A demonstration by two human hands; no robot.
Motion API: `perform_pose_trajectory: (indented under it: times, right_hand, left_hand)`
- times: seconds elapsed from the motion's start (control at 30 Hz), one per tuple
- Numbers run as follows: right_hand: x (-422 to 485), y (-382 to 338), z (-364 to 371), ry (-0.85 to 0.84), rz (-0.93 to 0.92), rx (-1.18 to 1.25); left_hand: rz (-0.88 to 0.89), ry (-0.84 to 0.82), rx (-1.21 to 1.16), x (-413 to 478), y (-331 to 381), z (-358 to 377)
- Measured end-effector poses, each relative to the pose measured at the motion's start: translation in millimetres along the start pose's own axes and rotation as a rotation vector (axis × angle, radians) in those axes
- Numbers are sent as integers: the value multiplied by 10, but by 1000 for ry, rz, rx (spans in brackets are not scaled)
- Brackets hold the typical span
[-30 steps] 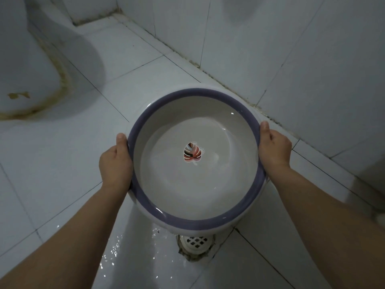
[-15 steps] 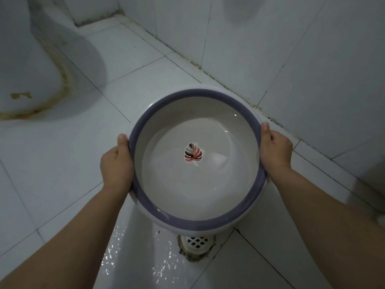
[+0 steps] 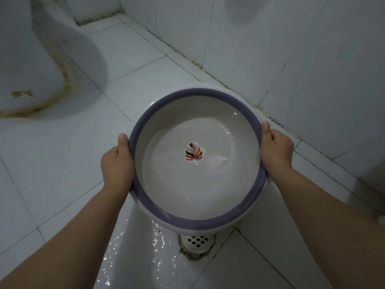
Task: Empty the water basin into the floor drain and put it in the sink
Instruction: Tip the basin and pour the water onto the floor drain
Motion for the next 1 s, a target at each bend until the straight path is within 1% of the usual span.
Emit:
perform_pose_trajectory:
  times: [1.0]
  right_hand:
    - [-37,-8,-18,-9,-12,-1]
  left_hand:
    - [-10,-11,26,-48,25,-29]
Point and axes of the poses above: each hand's wrist, its own x-axis towards the middle knuckle, its own z-axis out of the palm, y = z × x, the point moved 6 cm from there along x, towards the middle knuckle, and after that the axes turned 7 degrees about -y, right-handed, at the moved point
